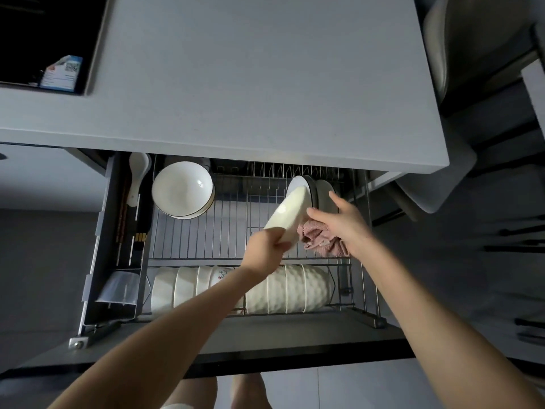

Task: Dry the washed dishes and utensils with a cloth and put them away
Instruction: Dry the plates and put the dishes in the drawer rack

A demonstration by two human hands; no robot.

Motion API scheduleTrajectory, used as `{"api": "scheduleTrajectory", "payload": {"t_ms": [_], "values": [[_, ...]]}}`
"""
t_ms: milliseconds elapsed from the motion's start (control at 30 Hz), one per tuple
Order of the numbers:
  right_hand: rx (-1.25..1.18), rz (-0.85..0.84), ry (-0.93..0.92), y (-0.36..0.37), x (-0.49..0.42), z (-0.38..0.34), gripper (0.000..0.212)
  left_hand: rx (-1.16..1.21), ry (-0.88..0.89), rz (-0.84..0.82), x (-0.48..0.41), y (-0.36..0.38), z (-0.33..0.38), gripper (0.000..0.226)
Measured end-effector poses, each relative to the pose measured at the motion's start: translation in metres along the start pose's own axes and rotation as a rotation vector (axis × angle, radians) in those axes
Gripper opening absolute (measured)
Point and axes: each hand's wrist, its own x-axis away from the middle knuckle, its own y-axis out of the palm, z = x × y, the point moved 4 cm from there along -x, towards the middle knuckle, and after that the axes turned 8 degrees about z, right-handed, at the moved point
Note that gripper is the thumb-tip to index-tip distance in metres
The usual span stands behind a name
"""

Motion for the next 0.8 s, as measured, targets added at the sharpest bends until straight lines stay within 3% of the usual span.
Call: {"api": "scheduleTrajectory", "payload": {"t_ms": [133,233,400,700,800], "values": [[0.231,0.048,-0.202,-0.016,0.017,0.001,0.089,0.057,-0.128,0.020,-0.003,0.008,-0.007,0.040],[0.576,0.121,-0.412,-0.022,0.025,0.003,0.098,0.191,-0.202,0.027,-0.003,0.017,-0.010,0.022],[0.810,0.162,-0.517,-0.030,0.020,0.021,0.106,0.471,-0.314,0.116,-0.020,0.032,0.005,0.010],[0.769,0.129,-0.520,-0.031,0.007,0.044,0.101,0.563,-0.377,0.152,-0.064,0.048,0.007,0.004],[0.768,0.128,-0.548,-0.028,0.003,0.046,0.101,0.570,-0.429,0.142,-0.074,0.047,0.005,0.018]]}}
